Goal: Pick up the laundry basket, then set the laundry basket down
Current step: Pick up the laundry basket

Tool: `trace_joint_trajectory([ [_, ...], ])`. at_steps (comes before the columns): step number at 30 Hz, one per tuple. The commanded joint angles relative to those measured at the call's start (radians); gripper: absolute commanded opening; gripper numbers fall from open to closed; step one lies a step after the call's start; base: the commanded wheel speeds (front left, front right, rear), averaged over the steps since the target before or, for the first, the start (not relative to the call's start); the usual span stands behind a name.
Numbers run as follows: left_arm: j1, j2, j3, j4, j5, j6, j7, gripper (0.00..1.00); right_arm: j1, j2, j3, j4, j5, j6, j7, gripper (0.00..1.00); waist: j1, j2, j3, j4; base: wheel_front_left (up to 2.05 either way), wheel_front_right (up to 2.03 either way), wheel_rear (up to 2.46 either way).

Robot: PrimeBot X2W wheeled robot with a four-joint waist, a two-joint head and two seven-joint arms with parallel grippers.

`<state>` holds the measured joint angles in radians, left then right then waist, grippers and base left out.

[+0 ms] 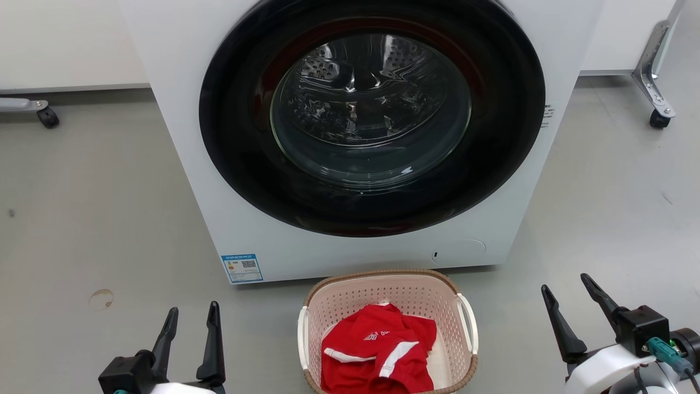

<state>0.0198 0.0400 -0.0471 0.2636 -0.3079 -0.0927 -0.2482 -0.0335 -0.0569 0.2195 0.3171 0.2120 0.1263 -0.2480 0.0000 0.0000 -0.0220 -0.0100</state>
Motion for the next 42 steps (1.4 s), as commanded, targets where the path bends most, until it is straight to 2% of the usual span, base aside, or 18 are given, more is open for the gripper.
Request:
trace_joint_trajectory([
  [1, -0.018, 0.01, 0.025, -0.023, 0.009, 0.005, -0.014, 1.0, -0.029, -0.017, 0.014, -0.017, 0.0, 0.004, -0.014, 1.0, 0.0, 0.0, 0.002, 0.001, 0.0, 0.0, 0.0],
  [8, -0.029, 0.01, 0.01, -0.022, 0.01, 0.009, -0.014, 1.0, -0.04, -0.012, 0.0, -0.003, 0.011, 0.004, -0.014, 1.0, 0.0, 0.0, 0.031, 0.005, 0.0, 0.0, 0.0],
  [13, -0.055, 0.01, -0.007, -0.025, 0.015, 0.015, -0.014, 1.0, -0.075, -0.006, -0.011, -0.006, 0.018, 0.004, -0.014, 1.0, 0.0, 0.0, 0.096, 0.007, 0.0, 0.0, 0.0],
  [18, -0.123, 0.01, -0.042, -0.013, 0.007, 0.03, -0.014, 1.0, -0.141, -0.002, -0.023, 0.015, 0.022, 0.004, -0.014, 1.0, 0.0, 0.0, 0.202, 0.015, 0.0, 0.0, 0.0],
  [24, -0.245, 0.01, -0.114, 0.039, -0.019, 0.069, -0.014, 1.0, -0.242, -0.001, -0.036, 0.05, 0.021, 0.004, -0.014, 1.0, 0.0, 0.0, 0.358, 0.034, 0.0, 0.0, 0.0],
  [33, -0.455, 0.01, -0.248, 0.137, -0.069, 0.127, -0.014, 1.0, -0.398, -0.036, -0.007, 0.13, 0.013, 0.004, -0.014, 1.0, 0.0, 0.0, 0.602, 0.063, 0.0, 0.0, 0.0],
  [42, -0.603, 0.01, -0.362, 0.204, -0.134, 0.175, -0.014, 1.0, -0.494, -0.051, 0.021, 0.203, 0.014, 0.004, -0.014, 1.0, 0.0, 0.0, 0.771, 0.074, 0.0, 0.0, 0.0],
])
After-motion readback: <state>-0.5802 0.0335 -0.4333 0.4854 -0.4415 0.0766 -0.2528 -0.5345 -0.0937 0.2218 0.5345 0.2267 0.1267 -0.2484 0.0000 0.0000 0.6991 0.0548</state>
